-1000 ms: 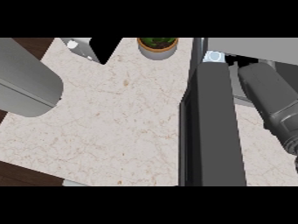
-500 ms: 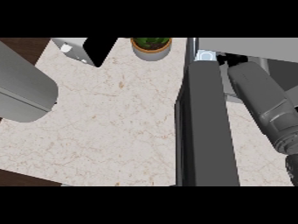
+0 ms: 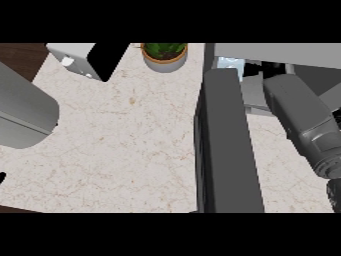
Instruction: Pick up the milk, place it into the microwave and close the microwave
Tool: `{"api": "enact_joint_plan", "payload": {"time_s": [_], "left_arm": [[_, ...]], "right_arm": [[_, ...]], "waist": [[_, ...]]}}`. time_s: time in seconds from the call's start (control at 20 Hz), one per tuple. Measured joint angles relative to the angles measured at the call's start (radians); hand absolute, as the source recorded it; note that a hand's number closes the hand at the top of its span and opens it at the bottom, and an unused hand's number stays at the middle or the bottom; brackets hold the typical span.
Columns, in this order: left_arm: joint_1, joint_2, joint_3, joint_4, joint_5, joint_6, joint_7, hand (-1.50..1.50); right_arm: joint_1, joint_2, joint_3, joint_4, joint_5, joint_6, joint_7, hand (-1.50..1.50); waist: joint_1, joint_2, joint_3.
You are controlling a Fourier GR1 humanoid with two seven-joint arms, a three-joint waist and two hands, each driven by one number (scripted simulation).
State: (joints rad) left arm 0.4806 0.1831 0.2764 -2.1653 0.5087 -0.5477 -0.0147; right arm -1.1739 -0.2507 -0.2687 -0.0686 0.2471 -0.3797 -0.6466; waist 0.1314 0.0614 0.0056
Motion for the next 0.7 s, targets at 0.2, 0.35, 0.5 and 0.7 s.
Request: {"api": "enact_joint_plan", "payload": {"time_s": [0.2,0.35,0.5,0.7], "left_arm": [[-0.004,-0.028,-0.040,0.012,-0.043,-0.018,-0.020,-1.50],[0.000,-0.050,-0.086,0.023,-0.067,-0.046,-0.034,-1.50],[-0.007,-0.060,-0.135,0.035,-0.098,-0.073,-0.037,-1.50],[-0.008,-0.063,-0.202,0.077,-0.145,-0.124,-0.040,-1.50]], "right_arm": [[0.024,-0.023,-0.013,-0.006,-0.013,0.062,-0.019,-1.50],[0.048,-0.029,-0.030,-0.011,-0.032,0.123,-0.041,-1.50],[0.071,-0.027,-0.050,-0.014,-0.055,0.222,-0.069,-1.50],[0.114,-0.005,-0.076,-0.016,-0.088,0.355,-0.113,-1.50]], "waist": [[-0.019,-0.008,-0.001],[-0.032,-0.015,-0.002],[-0.044,-0.020,-0.002],[-0.065,-0.030,-0.002]]}}
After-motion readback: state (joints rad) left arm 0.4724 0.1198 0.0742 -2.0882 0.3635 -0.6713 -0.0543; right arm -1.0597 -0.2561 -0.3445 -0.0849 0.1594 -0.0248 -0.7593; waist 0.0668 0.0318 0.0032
